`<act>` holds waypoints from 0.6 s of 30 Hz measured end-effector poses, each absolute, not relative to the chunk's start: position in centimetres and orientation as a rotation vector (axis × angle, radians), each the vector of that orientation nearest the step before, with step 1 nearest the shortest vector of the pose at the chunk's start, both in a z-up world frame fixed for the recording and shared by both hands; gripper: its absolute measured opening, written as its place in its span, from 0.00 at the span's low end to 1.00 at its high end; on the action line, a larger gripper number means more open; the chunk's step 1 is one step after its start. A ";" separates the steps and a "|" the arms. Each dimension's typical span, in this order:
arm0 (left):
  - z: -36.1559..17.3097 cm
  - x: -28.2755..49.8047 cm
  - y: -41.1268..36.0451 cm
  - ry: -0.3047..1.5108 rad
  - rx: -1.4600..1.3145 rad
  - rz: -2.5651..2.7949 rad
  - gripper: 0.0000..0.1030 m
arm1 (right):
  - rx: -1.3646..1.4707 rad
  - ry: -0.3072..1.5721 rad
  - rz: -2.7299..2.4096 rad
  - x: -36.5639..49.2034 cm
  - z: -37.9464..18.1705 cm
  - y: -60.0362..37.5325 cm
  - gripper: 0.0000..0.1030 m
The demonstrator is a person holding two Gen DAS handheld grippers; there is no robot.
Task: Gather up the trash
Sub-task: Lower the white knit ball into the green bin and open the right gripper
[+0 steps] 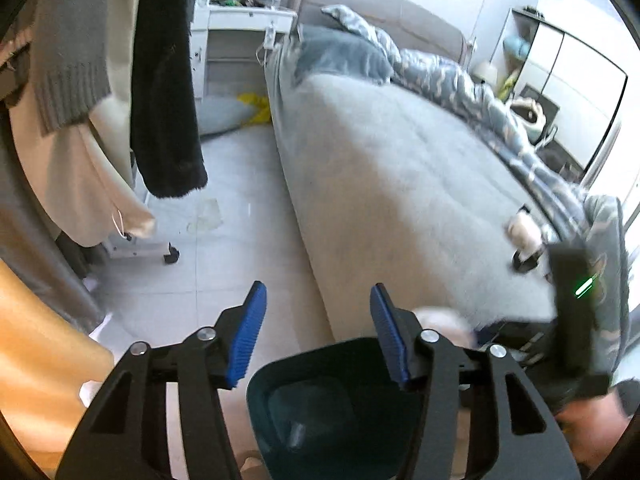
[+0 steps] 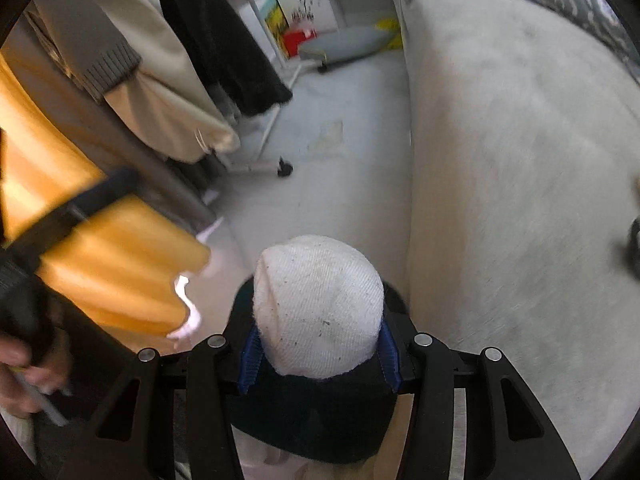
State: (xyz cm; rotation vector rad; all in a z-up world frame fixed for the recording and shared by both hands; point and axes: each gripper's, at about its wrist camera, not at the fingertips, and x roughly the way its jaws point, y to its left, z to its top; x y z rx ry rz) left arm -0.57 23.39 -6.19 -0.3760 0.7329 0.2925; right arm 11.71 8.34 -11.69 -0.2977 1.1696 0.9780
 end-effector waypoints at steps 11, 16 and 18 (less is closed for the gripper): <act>-0.9 -3.0 21.0 0.606 -0.369 0.250 0.48 | -0.394 1.299 1.014 8.7 -17.8 9.8 0.57; 1.1 -3.3 20.1 0.546 -0.340 0.221 0.48 | -0.454 1.268 1.020 7.3 -17.8 10.2 0.70; 1.5 -3.4 19.7 0.531 -0.328 0.215 0.48 | -0.469 1.239 1.031 7.1 -17.4 10.2 0.74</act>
